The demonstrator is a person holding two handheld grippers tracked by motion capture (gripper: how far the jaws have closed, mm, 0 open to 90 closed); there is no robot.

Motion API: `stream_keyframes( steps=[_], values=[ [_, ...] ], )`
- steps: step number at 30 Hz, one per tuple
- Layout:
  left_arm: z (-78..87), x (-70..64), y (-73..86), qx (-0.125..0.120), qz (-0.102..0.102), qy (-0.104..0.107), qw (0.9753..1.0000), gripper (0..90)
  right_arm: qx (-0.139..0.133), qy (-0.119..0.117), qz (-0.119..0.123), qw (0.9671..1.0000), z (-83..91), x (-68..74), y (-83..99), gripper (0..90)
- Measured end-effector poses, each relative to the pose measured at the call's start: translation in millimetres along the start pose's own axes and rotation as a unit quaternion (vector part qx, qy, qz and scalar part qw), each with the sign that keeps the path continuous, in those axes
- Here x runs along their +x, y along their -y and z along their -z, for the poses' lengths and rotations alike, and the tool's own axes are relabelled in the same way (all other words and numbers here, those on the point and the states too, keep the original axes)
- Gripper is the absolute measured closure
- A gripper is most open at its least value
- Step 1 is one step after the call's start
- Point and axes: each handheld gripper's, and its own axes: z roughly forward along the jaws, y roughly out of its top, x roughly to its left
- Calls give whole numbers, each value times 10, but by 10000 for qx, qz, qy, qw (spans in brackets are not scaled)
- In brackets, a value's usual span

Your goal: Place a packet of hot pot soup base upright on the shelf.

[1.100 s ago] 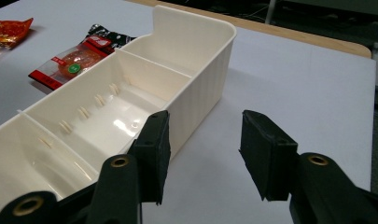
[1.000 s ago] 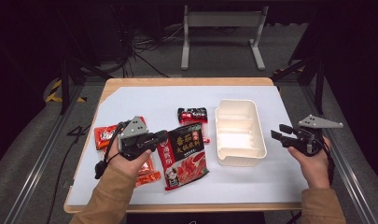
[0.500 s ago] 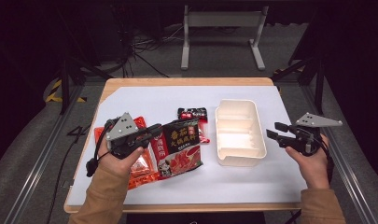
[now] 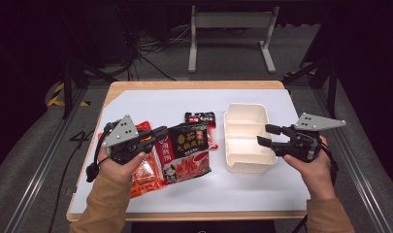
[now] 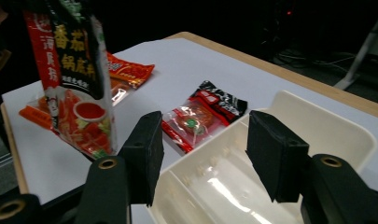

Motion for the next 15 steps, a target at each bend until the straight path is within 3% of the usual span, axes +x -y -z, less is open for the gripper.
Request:
stream_keyframes(
  steps=[6, 15],
  values=[
    [8, -14, -4, -27, 4, -40, 10000, 858, 146, -398, 280, 9987, -210, 213, -266, 433],
    [3, -31, -16, -64, -30, 1, 10000, 860, 340, -812, 554, 9946, -524, 406, -543, 416]
  ],
)
